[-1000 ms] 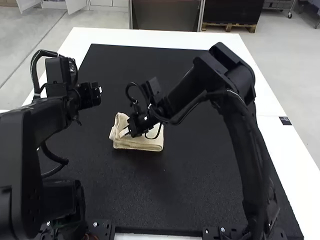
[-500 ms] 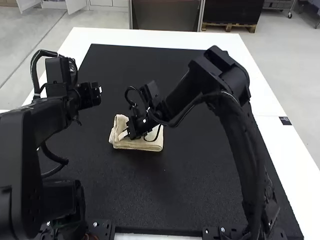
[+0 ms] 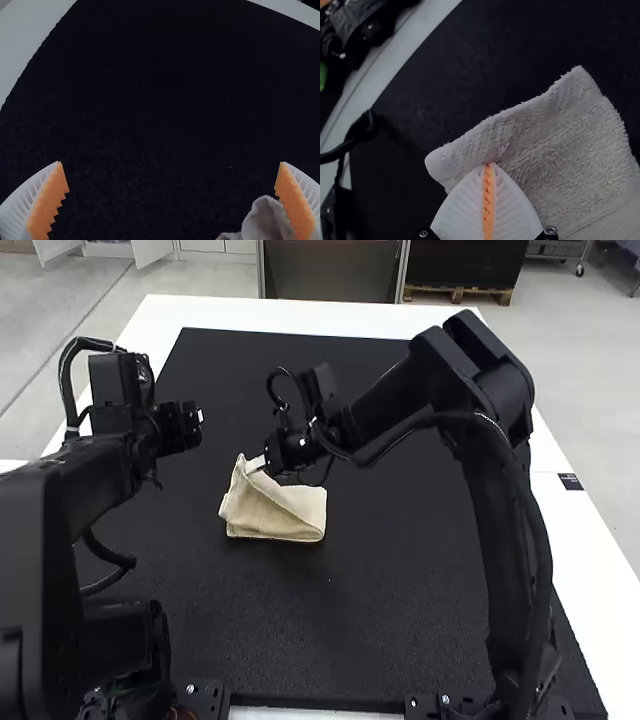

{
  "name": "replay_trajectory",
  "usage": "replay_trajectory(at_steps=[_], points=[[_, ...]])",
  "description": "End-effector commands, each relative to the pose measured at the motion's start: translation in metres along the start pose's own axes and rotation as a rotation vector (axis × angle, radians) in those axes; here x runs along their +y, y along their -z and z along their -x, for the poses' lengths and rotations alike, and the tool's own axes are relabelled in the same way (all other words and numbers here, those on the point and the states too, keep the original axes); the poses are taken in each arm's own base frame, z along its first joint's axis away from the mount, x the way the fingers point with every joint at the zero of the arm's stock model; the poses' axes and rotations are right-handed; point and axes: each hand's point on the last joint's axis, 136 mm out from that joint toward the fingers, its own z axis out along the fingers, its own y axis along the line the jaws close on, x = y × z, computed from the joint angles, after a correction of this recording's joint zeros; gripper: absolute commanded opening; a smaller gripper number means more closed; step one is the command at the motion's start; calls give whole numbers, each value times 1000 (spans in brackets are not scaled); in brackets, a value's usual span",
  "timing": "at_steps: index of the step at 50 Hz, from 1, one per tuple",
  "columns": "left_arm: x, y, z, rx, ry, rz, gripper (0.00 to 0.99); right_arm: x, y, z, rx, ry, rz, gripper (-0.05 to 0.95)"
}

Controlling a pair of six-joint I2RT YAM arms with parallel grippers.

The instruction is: Fold the towel.

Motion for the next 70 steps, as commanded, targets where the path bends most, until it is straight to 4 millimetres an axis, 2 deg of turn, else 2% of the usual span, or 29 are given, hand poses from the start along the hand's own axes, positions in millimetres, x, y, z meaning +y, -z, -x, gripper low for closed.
replay_trajectory(at_steps=[1,6,21,30,35,41,48,58,66,70], points=[[0,4,9,-32,5,-1,969,5,-2,-8,17,2,21,-21],[-1,3,9,-30,6,-3,969,3,-6,-20,32,-8,21,-21],[-2,4,10,-36,12,-11,969,21,-22,-38,73,10,53,-21],[-3,4,10,-35,14,-17,969,23,-35,-55,103,13,65,-21],[-3,4,10,-35,15,-18,969,22,-38,-58,100,19,69,-21],[-5,5,11,-39,13,-23,969,24,-35,-51,87,21,72,-21],[-5,5,10,-40,17,-24,969,38,-26,-35,58,38,84,-21],[-4,6,11,-42,19,-23,969,50,-19,-35,80,28,105,-21],[-5,5,11,-42,19,-25,969,66,1,-14,38,55,115,-21],[-4,6,11,-42,19,-23,969,64,11,-5,14,60,107,-21]])
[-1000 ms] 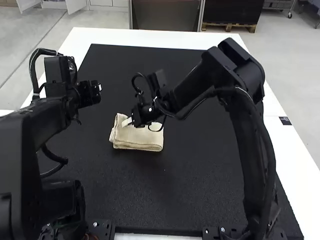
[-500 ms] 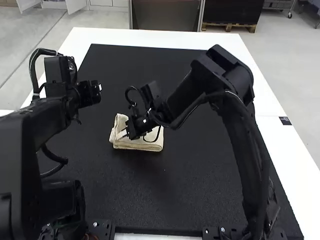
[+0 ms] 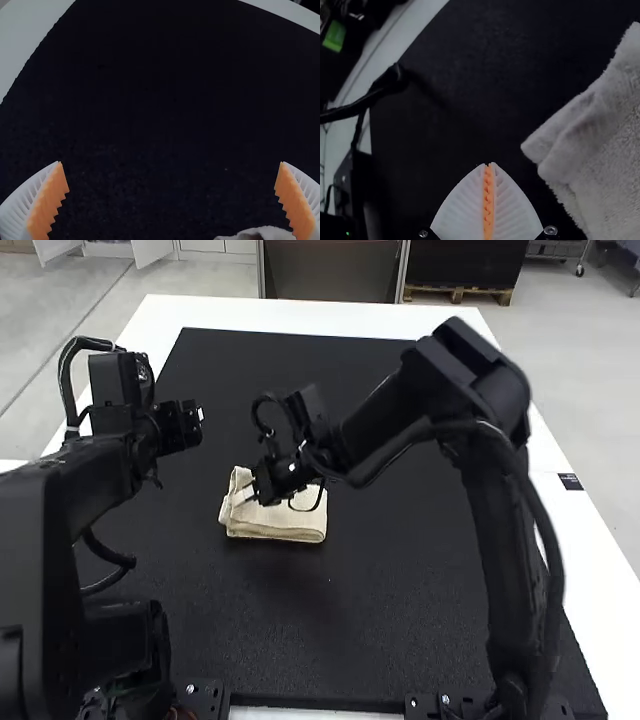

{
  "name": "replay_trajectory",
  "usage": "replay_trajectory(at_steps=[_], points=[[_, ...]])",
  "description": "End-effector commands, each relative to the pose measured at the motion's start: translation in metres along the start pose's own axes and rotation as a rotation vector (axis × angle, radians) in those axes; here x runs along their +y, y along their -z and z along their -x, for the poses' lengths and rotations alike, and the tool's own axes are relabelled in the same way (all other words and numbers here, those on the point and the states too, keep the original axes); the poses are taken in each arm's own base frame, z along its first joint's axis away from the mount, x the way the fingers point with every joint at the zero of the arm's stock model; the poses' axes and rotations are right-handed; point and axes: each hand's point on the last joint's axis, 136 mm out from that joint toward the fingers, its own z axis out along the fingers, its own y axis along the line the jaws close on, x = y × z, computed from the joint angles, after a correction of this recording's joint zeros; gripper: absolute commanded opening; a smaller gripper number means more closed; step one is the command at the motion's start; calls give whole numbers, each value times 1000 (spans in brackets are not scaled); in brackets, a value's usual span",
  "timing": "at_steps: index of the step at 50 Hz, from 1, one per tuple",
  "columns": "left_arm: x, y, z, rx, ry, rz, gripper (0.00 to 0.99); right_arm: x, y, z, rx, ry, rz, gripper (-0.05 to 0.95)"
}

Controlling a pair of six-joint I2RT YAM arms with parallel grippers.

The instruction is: Fold the towel.

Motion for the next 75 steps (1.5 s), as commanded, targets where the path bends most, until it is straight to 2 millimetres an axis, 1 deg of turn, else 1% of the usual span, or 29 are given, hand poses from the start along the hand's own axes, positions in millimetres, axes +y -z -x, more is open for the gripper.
replay_trajectory(at_steps=[1,10,16,25,29,38,46,51,54,56,58,60,63,64,71,75], points=[[-3,5,9,-34,6,-13,969,19,25,31,-70,45,26,-23],[-3,5,9,-36,7,-13,969,-5,33,37,-107,38,-8,-23],[-3,6,11,-43,4,-14,969,-22,26,32,-109,26,-26,-23],[-4,7,13,-49,4,-17,969,-39,12,20,-105,24,-40,-23],[-4,8,15,-53,3,-16,969,-46,6,18,-116,32,-44,-23],[-6,12,20,-74,0,-21,969,-62,-7,6,-119,33,-47,-21],[-7,14,23,-86,-2,-22,969,-82,-21,-14,-111,30,-70,-23],[-7,14,24,-87,-3,-24,969,-88,-30,-29,-87,32,-76,-23],[-7,14,24,-88,-3,-24,969,-89,-32,-34,-84,33,-74,-21],[-7,14,24,-87,-3,-24,969,-89,-32,-34,-89,34,-72,-21],[-7,14,25,-89,-3,-23,969,-89,-30,-31,-98,28,-72,-21],[-7,15,25,-90,-3,-23,969,-85,-26,-24,-115,24,-67,-21],[-9,15,26,-92,-3,-30,969,-74,-15,-6,-153,36,-60,-21],[-9,15,26,-92,-3,-30,969,-70,-9,5,-173,42,-58,-21],[-10,19,32,-107,-2,-31,969,-47,28,51,-269,61,-52,-21],[-12,22,39,-127,-7,-34,969,-33,58,77,-323,78,-59,-21]])
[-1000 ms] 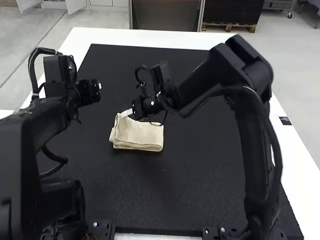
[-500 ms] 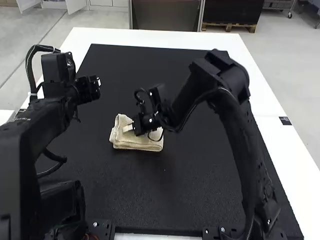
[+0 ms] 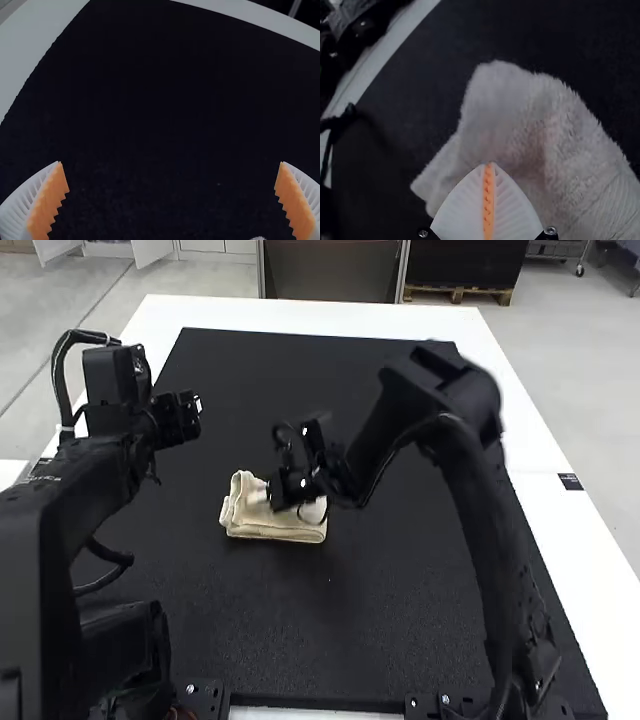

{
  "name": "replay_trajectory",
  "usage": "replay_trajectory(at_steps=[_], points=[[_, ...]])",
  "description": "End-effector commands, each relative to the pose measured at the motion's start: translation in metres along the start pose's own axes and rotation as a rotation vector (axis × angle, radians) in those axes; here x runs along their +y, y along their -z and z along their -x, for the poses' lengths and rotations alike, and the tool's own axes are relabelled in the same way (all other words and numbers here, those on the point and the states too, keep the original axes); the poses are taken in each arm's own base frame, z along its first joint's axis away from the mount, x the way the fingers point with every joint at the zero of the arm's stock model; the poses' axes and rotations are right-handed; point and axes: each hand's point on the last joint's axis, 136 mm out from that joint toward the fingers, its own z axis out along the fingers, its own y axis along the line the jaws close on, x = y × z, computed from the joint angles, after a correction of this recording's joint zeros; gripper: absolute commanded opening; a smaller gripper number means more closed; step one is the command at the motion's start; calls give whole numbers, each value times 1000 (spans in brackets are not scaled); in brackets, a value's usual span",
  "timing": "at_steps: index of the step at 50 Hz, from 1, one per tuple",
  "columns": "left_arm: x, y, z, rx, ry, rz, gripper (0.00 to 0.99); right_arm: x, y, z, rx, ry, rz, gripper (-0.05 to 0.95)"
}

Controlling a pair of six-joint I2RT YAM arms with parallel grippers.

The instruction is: Fold the towel.

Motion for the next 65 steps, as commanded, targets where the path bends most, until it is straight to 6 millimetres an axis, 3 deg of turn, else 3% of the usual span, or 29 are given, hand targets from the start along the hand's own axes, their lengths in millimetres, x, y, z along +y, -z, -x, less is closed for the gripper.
replay_trajectory(at_steps=[1,13,22,32,39,48,57,65], points=[[-7,9,27,-72,-4,-22,969,29,47,81,-158,51,6,-21],[-13,17,53,-130,-16,-31,969,70,125,151,-323,121,-16,-21],[-19,30,77,-200,-32,-42,969,98,189,179,-450,170,-48,-21],[-37,48,103,-297,-56,-86,969,124,276,206,-630,243,-134,-21],[-47,68,124,-387,-72,-96,969,139,328,202,-726,286,-187,-21],[-55,95,138,-477,-86,-120,967,165,380,180,-834,313,-211,-21],[-62,137,151,-598,-103,-136,964,207,423,160,-936,394,-215,-21],[-63,165,155,-689,-105,-129,964,228,445,140,-986,455,-241,-21]])
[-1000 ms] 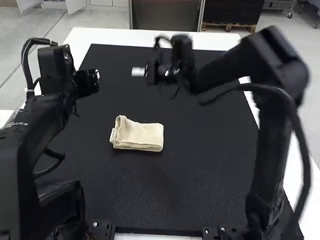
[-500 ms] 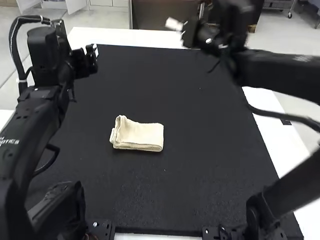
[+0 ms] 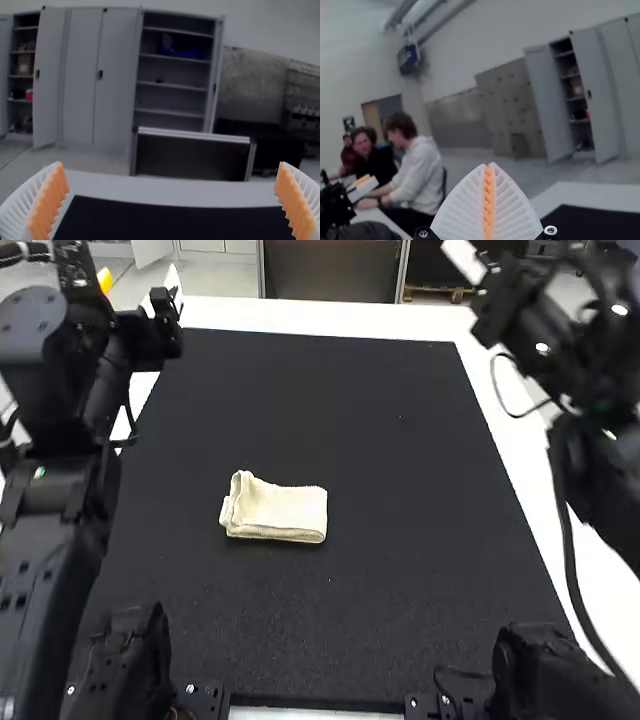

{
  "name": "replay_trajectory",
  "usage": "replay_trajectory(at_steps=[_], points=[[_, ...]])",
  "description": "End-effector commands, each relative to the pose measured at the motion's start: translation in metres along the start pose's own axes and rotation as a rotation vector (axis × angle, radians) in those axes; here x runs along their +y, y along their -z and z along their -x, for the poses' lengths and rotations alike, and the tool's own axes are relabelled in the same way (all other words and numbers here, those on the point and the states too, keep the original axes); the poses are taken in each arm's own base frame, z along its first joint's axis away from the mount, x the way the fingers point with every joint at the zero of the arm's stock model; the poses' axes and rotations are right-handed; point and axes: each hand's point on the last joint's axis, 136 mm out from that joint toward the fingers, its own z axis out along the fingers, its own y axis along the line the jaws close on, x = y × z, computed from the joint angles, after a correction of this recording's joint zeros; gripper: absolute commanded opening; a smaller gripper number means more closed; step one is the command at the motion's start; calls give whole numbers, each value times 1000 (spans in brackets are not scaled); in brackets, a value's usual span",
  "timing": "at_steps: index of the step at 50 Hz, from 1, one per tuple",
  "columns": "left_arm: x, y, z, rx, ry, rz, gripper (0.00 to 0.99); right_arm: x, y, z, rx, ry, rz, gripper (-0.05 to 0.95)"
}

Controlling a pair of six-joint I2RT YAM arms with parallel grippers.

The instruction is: Fold the towel.

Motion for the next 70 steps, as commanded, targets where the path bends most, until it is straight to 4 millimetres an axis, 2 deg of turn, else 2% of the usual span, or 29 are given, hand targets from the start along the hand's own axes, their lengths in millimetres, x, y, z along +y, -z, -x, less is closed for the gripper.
replay_trajectory(at_steps=[1,17,25,30,37,39,40,44,46,50,54,57,60,66,68,70], points=[[0,11,13,-61,1,17,964,12,17,9,-26,22,13,-21],[-15,60,62,-276,-4,-18,962,61,66,27,-157,129,56,-21],[-21,80,72,-331,1,-35,962,93,95,36,-247,197,81,-21],[-21,88,69,-351,1,-31,964,104,109,33,-277,223,83,-20],[-15,79,45,-269,4,-14,964,91,104,25,-239,188,48,-18],[-15,79,47,-281,-5,-14,964,85,105,29,-265,208,14,46],[-16,79,49,-295,-10,-16,964,81,106,33,-288,222,-13,143],[-17,82,57,-365,-100,-9,964,61,111,44,-370,331,-139,641],[-17,82,59,-398,-149,-4,964,49,115,44,-394,422,-208,918],[-16,78,44,-432,-227,-6,964,28,131,53,-521,569,-350,923],[-17,78,28,-480,-317,-10,964,22,139,42,-578,632,-357,923],[-16,79,15,-508,-373,-2,961,8,142,30,-569,666,-407,923],[-11,78,4,-496,-375,12,902,-7,141,14,-518,713,-447,923],[-1,70,-27,-421,-360,30,892,-39,142,-27,-408,741,-507,923],[2,68,-38,-399,-341,31,893,-67,141,-47,-293,676,-588,923],[8,60,-62,-301,-305,33,895,-79,141,-60,-233,648,-619,923]])
